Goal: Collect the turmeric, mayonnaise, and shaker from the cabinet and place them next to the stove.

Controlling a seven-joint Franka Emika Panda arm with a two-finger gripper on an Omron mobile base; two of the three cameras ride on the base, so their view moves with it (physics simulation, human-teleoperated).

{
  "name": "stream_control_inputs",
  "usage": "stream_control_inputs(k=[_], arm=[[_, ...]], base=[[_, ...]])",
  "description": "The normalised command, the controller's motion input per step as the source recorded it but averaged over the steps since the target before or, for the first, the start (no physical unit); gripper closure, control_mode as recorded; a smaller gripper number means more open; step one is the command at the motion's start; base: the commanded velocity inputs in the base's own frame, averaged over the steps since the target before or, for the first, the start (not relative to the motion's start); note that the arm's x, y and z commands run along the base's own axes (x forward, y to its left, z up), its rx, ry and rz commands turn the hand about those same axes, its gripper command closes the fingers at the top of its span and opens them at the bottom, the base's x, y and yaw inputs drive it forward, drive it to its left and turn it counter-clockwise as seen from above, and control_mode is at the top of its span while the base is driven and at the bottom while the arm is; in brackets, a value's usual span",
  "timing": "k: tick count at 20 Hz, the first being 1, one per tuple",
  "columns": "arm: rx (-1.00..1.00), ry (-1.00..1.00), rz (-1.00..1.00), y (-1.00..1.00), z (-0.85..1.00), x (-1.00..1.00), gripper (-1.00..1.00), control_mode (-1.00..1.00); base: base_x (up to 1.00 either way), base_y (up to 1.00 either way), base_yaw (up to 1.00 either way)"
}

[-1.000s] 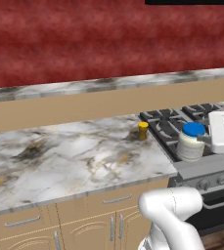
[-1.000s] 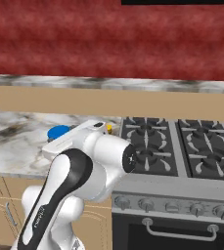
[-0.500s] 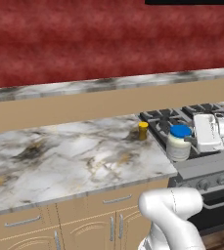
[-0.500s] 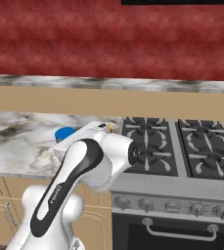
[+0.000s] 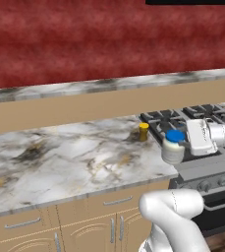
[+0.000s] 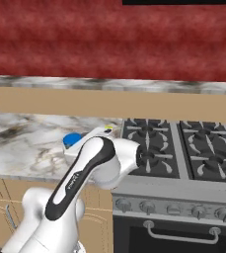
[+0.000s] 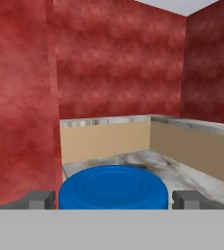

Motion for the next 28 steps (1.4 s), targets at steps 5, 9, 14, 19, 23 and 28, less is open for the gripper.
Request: stream_control_inputs(k=[5,9,14,19,23,28], arm=[[0.00,0.00,0.04,-0.32,-0.28,0.21,1.00,-1.00],[0.00,0.00,0.01,-0.22,-0.20,0.27,1.00,-1.00],[0.01,0.00,0.02,-0.07,-0.14,0.45,1.00,-1.00],[0.02,0.00,0.04,-0.02,-0.21,0.49,1.00,-1.00],[0.02,0.00,0.05,-0.01,-0.29,0.44,1.00,-1.00],[0.02,0.00,0.05,0.00,-0.32,0.41,1.00,-1.00]], base=[[0.00,0.00,0.00],[0.00,0.00,0.00],[0.00,0.00,0.00],[0.00,0.00,0.00],[0.00,0.00,0.00],[0.00,0.00,0.00]])
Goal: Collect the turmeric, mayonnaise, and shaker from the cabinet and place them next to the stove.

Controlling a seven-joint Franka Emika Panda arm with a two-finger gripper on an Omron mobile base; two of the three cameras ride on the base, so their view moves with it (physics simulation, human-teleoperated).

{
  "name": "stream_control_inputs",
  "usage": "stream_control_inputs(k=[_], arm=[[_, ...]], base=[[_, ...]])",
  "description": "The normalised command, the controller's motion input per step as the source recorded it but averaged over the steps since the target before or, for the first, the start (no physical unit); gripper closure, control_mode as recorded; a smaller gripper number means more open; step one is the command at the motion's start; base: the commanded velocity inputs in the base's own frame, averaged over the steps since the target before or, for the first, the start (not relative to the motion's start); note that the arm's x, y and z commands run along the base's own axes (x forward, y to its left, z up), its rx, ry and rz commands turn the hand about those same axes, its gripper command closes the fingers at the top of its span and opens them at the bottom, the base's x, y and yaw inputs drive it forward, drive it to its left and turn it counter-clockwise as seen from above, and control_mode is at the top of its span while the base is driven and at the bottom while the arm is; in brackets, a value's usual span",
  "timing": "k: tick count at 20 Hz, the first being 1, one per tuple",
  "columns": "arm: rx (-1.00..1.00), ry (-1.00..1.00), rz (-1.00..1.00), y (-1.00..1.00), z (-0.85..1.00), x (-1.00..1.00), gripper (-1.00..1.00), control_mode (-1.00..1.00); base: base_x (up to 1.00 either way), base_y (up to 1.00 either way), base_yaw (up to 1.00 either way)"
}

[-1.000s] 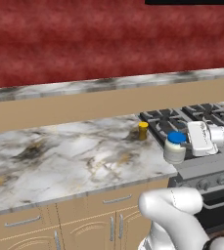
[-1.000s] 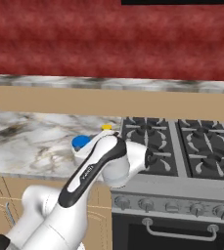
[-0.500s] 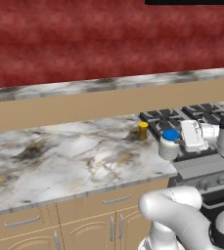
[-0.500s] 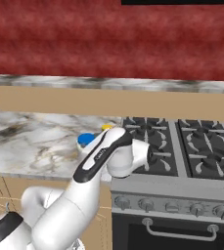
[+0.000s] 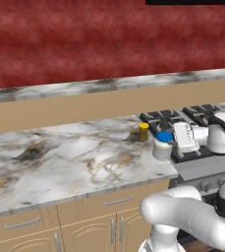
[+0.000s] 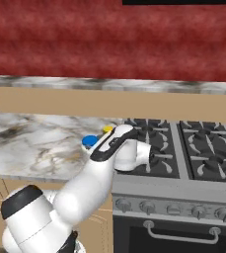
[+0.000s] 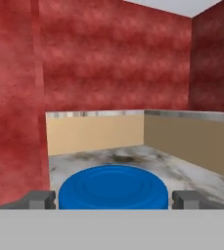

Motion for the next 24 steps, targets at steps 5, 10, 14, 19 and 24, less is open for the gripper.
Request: stream_control_inputs(k=[5,10,14,19,24], arm=[[0.00,0.00,0.03,-0.03,-0.28,0.35,1.00,-1.00],[0.00,-0.01,0.01,-0.10,-0.27,0.20,1.00,-1.00],[0.00,0.00,0.00,-0.09,-0.29,0.14,1.00,-1.00],[0.00,0.00,0.00,-0.10,-0.29,0.13,1.00,-1.00],[0.00,0.00,0.00,-0.08,-0.16,0.10,1.00,-1.00]], base=[[0.00,0.00,0.00],[0.00,0.00,0.00],[0.00,0.00,0.00],[0.00,0.00,0.00],[0.00,0.00,0.00]])
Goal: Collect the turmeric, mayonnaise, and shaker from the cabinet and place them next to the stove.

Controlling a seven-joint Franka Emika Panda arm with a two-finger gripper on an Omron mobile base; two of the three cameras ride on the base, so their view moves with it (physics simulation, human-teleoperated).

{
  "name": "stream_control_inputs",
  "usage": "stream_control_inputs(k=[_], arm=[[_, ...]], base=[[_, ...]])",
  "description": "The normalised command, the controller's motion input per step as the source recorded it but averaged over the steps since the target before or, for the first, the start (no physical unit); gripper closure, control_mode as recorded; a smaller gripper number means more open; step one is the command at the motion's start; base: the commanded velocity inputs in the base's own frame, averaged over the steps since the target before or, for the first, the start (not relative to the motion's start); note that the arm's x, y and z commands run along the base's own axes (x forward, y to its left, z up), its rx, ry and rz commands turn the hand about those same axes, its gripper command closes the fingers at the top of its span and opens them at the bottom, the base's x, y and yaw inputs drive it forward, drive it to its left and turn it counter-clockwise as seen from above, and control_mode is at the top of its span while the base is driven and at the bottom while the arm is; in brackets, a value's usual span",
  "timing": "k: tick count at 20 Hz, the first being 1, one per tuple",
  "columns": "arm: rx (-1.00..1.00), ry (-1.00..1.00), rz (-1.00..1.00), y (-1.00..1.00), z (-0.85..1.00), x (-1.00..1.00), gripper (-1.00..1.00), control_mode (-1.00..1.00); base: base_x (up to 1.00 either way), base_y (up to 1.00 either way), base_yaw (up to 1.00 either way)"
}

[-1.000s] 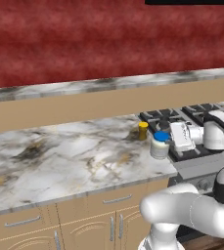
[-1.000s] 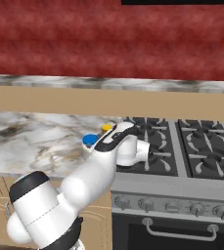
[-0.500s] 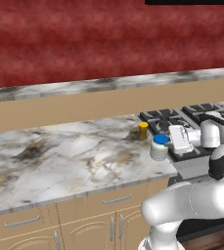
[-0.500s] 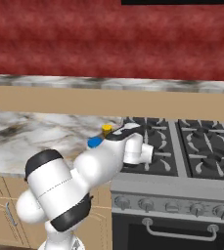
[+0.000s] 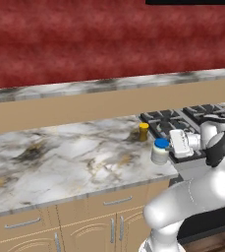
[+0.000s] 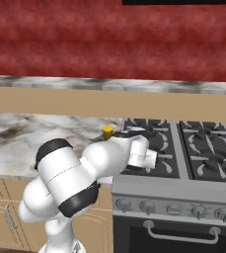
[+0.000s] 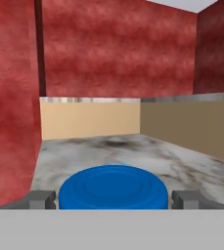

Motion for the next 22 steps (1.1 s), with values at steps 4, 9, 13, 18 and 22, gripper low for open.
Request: stream_control_inputs(k=[4,9,13,18,22], arm=[[0.00,0.00,0.00,-0.11,-0.09,0.08,1.00,-1.00],[0.00,0.00,0.00,-0.04,-0.15,0.12,1.00,-1.00],[0.00,0.00,0.00,0.00,-0.19,0.17,1.00,-1.00],[0.00,0.00,0.00,-0.01,-0.14,0.22,1.00,-1.00],[0.00,0.00,0.00,-0.03,-0.09,0.19,1.00,-1.00]], base=[[0.00,0.00,0.00],[0.00,0.00,0.00],[0.00,0.00,0.00],[0.00,0.00,0.00],[0.00,0.00,0.00]])
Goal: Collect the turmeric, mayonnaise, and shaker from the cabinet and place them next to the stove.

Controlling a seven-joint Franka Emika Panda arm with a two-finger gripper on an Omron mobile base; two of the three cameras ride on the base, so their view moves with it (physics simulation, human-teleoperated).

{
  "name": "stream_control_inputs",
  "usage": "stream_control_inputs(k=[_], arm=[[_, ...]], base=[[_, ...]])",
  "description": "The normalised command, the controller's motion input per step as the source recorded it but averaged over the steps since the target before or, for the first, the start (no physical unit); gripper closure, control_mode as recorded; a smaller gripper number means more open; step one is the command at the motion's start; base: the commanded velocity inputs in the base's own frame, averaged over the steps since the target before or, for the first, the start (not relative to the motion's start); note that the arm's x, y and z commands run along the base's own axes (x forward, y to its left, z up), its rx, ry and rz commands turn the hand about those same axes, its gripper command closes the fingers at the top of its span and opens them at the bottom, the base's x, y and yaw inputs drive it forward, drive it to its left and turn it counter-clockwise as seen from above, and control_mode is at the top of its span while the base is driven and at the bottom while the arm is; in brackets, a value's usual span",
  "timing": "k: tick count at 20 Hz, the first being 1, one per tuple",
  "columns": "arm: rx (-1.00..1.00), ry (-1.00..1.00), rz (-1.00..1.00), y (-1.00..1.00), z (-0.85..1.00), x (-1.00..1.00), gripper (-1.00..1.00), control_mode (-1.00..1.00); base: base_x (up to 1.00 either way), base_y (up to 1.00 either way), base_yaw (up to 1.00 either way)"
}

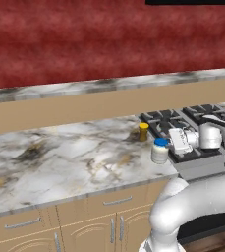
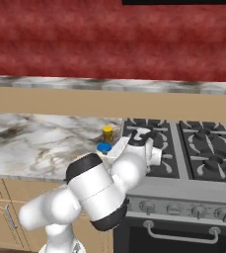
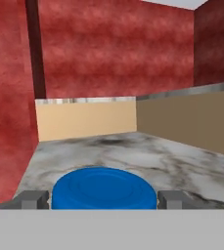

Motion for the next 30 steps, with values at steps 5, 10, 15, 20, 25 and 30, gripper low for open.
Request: stream_control_inputs(k=[5,10,15,20,25,30], arm=[[-0.01,-0.03,0.00,-0.01,-0.23,-0.05,-1.00,-1.00],[0.00,-0.07,0.00,0.03,-0.11,-0.35,-1.00,-1.00],[0.00,0.00,-0.02,0.08,0.12,-0.05,-1.00,-1.00],[0.00,0.00,-0.01,0.00,0.40,0.02,-1.00,-1.00],[0.00,0.00,0.00,0.00,0.47,-0.09,-1.00,-1.00],[0.00,0.00,-0.03,0.00,0.65,-0.44,-1.00,-1.00]], base=[[0.00,0.00,0.00],[0.00,0.00,0.00],[0.00,0.00,0.00],[0.00,0.00,0.00],[0.00,0.00,0.00],[0.00,0.00,0.00]])
